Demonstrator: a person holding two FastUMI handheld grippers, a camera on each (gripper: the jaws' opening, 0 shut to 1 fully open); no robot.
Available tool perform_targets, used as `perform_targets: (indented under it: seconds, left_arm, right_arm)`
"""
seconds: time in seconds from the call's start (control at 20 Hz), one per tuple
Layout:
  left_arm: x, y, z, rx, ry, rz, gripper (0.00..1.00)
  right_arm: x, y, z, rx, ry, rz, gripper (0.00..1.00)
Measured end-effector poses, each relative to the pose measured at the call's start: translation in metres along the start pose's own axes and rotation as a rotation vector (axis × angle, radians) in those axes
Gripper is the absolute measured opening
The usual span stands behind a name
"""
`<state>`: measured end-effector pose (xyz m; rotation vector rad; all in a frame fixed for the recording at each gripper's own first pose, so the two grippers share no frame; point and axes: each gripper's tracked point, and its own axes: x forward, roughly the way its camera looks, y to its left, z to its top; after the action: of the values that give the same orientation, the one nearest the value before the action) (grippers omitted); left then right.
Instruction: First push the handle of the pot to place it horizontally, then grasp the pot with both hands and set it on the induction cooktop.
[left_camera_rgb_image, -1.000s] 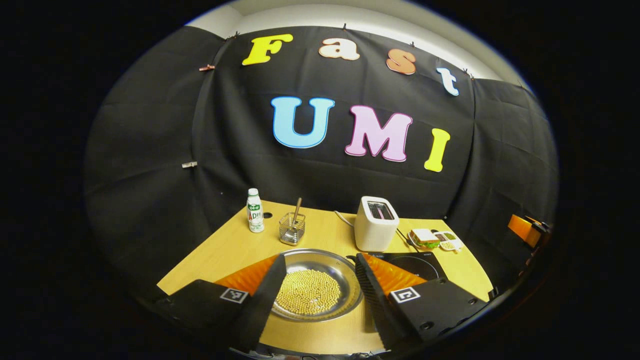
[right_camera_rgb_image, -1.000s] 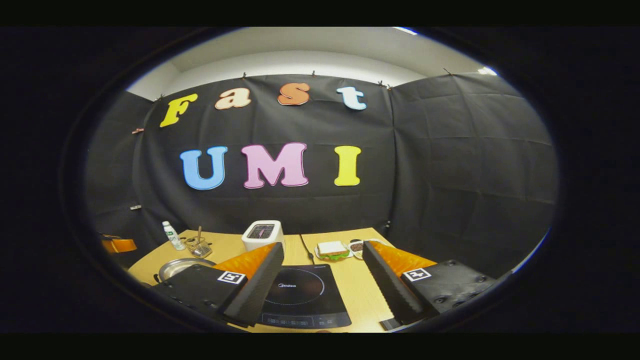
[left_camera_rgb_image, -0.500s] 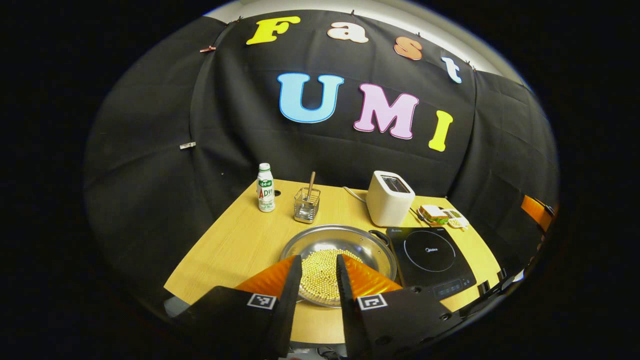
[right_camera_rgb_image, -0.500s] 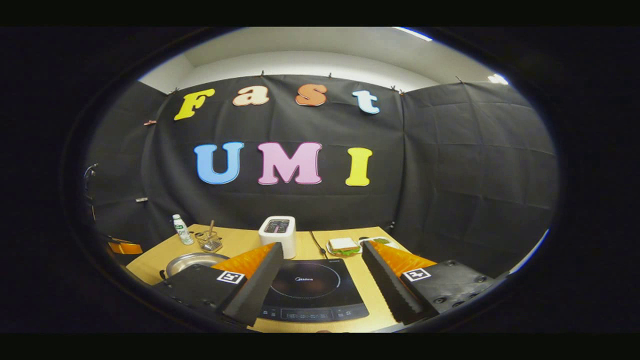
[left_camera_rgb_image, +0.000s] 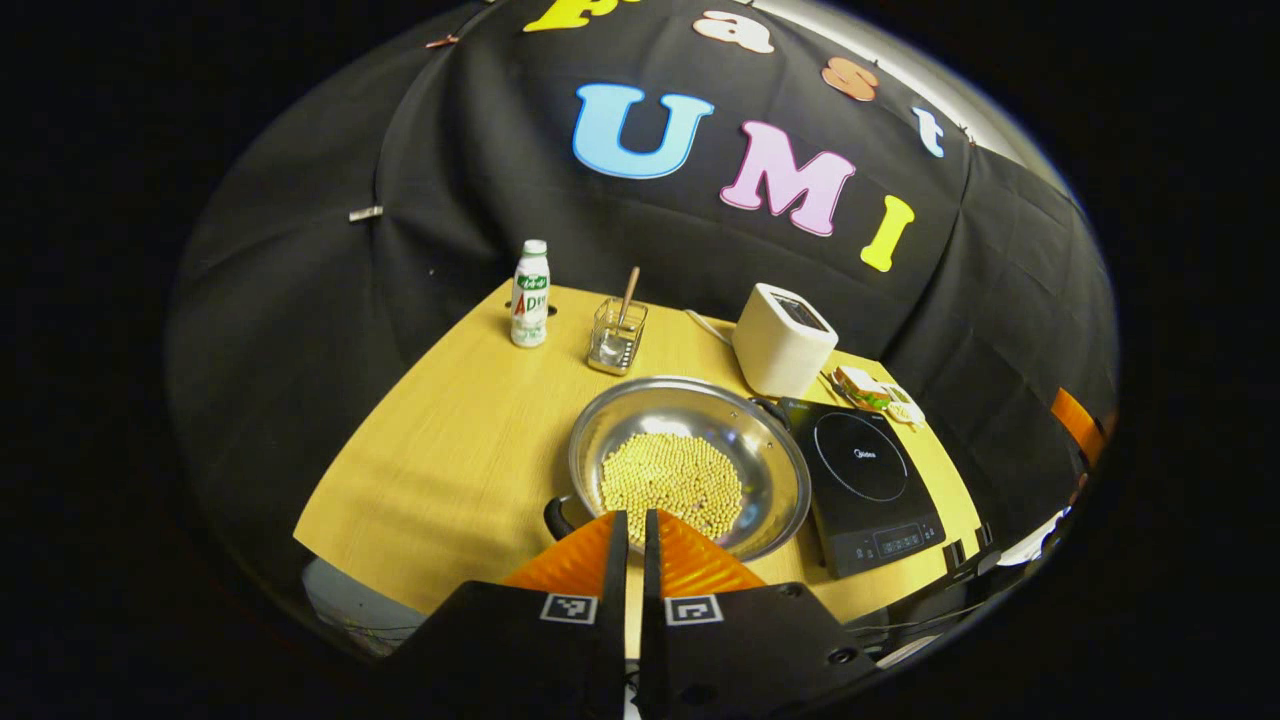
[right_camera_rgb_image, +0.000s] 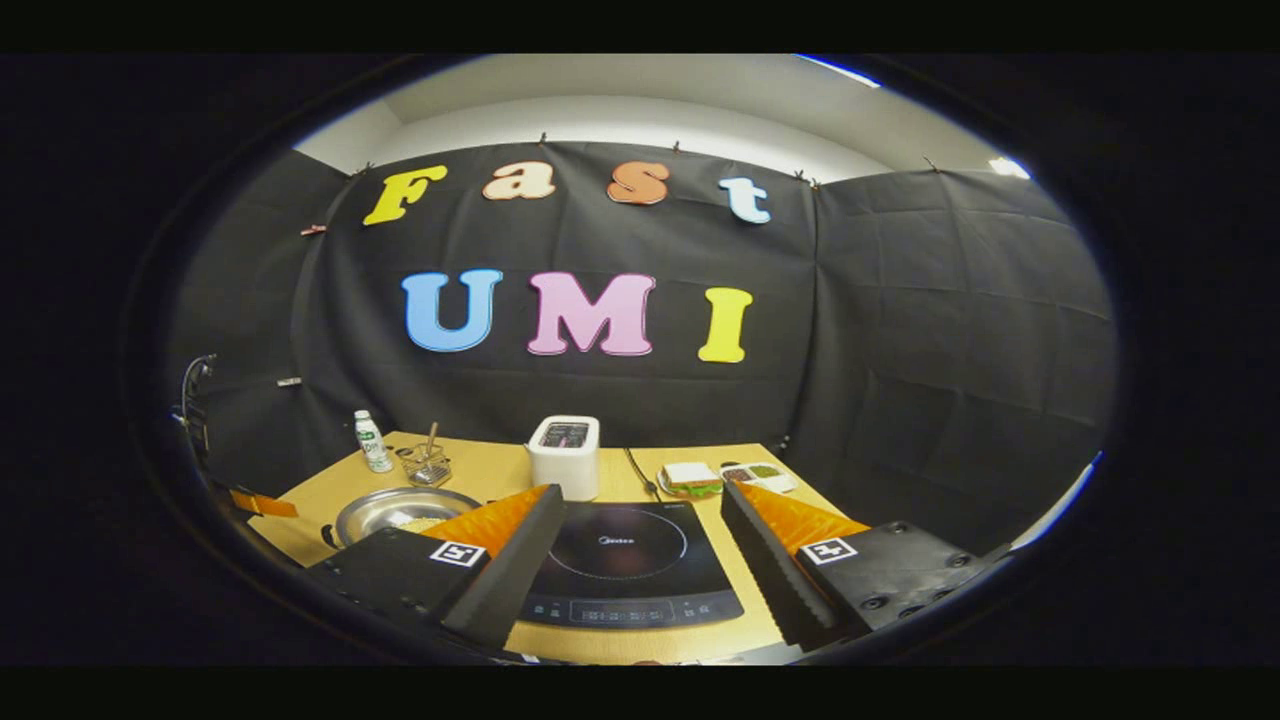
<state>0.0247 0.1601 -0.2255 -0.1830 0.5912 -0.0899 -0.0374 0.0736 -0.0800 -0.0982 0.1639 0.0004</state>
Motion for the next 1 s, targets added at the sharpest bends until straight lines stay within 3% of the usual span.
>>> perform_targets:
  seconds: [0.05,0.3,0.8,1.0]
  left_arm:
    - [0.003,0.005,-0.009,-0.021,0.025,-0.001,0.05]
    - [0.011,0.015,-0.025,-0.041,0.090,-0.027,0.05]
    - [0.034,-0.012,-0.059,0.065,0.258,-0.179,0.05]
    - [0.049,-0.012,-0.074,0.126,0.338,-0.191,0.05]
  right_arm:
    - [-0.001,0.002,0.000,0.003,-0.001,-0.005,0.98]
    - [-0.005,0.011,-0.005,0.001,0.010,-0.010,0.98]
    - [-0.004,0.022,-0.012,0.028,0.026,-0.021,0.98]
    - [0.000,0.021,-0.016,0.051,0.037,-0.030,0.98]
